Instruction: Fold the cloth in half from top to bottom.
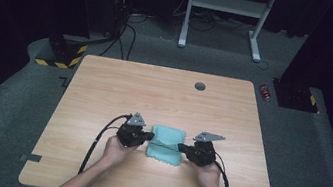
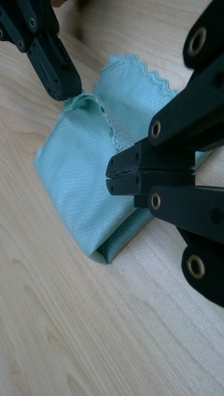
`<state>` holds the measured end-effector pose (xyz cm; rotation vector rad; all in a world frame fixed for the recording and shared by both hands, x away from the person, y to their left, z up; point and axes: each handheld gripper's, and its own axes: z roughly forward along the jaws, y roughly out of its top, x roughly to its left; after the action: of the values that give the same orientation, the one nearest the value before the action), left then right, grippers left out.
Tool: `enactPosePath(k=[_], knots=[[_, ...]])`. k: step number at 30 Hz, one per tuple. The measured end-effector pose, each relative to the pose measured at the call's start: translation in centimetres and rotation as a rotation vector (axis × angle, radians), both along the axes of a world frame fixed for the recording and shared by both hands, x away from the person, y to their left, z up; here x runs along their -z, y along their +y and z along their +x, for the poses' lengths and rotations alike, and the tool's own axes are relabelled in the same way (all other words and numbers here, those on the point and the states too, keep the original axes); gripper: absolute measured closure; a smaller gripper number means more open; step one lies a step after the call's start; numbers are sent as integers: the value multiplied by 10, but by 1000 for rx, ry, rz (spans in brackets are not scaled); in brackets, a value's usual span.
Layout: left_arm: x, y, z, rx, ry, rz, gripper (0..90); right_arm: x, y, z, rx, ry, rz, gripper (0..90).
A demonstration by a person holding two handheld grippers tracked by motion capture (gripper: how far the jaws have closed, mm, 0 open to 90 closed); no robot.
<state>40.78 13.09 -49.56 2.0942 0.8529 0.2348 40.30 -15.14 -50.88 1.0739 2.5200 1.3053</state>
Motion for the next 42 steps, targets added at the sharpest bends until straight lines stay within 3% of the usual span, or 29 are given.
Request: enactPosePath(k=[28,39,42], knots=[[12,-5,-9,13,27,41,892,10,2,-14,-17,23,-25,896],[17,-5,-12,10,45,46,891,12,5,-22,-31,3,-57,890],[18,-5,-12,5,47,41,891,14,3,-23,-25,7,-41,888]])
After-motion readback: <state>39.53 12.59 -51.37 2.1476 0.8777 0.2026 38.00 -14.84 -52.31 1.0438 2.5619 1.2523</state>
